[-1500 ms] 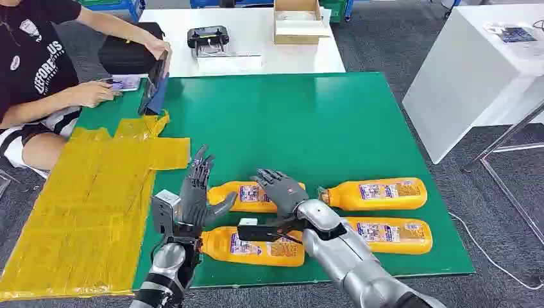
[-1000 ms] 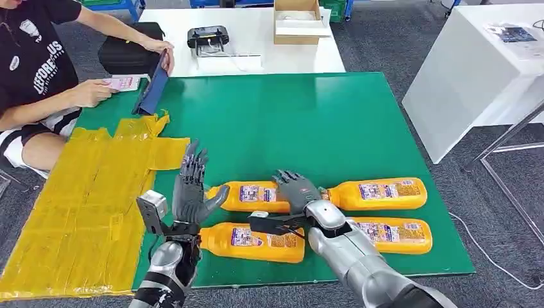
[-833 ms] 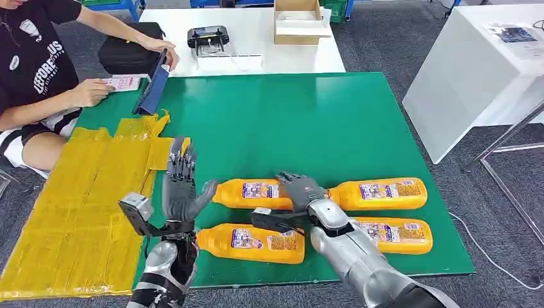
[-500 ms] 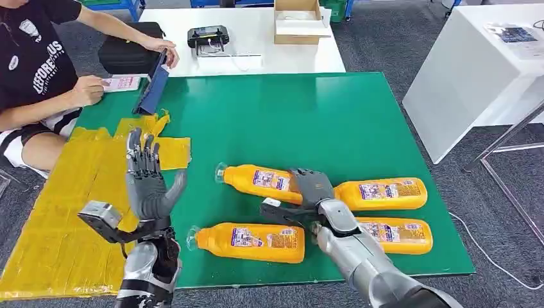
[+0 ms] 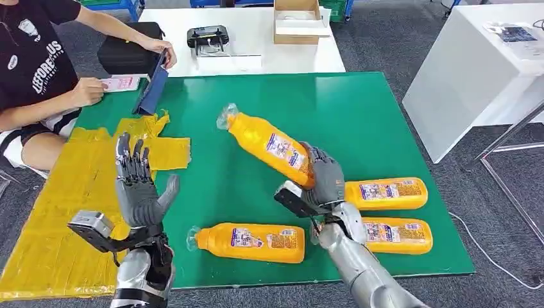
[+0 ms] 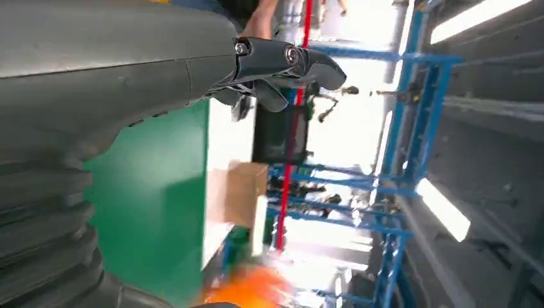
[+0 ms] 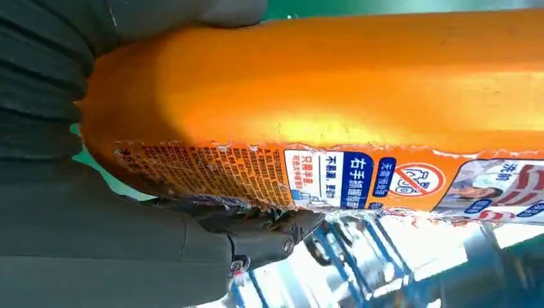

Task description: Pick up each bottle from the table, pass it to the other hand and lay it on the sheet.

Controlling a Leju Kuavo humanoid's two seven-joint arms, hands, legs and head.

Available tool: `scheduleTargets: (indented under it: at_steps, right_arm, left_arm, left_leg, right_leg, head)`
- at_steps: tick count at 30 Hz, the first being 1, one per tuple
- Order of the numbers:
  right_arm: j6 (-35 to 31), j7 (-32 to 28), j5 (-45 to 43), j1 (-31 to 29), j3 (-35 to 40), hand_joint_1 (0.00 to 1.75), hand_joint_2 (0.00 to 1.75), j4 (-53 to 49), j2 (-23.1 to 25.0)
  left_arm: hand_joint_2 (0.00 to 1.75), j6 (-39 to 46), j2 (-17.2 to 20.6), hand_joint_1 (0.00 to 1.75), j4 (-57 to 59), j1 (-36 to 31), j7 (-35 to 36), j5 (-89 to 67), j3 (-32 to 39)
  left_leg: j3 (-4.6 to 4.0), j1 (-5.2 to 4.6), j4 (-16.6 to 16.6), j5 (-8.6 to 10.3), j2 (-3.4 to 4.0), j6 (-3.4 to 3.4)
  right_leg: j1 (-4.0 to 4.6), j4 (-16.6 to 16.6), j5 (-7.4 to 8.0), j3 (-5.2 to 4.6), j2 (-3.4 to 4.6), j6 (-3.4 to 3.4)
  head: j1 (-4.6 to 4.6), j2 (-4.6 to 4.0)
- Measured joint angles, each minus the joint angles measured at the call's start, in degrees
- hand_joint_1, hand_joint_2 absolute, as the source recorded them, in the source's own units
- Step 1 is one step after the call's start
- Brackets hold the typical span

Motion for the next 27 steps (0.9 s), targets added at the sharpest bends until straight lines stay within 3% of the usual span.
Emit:
scheduleTargets:
  at_steps: [7, 27]
  right_arm:
    - [8.7, -2.8, -5.1, 6.0, -1.0, 1.75, 1.75, -10.7, 2.0]
    - [10.8, -5.3, -0.5, 7.6, 6.4, 1.75, 1.75, -7.0, 4.7]
  left_arm:
    - [1.75, -7.1, 0.9, 0.0, 5.4, -0.9, 0.6, 1.4, -3.7]
    - [1.75, -11.7, 2.9, 0.0, 10.0, -2.8, 0.9, 3.1, -5.8]
  left_leg:
    - [-0.05, 0.0, 0.0, -0.01, 0.03, 0.0]
    - [-0.06, 0.0, 0.0, 0.0, 0.03, 0.0]
  right_leg:
    - [0.0, 0.0, 0.0, -0.06, 0.03, 0.0]
    - [-0.01, 0.0, 0.0, -0.06, 0.03, 0.0]
  head:
    - [0.0, 0.0]
    - [0.0, 0.0]
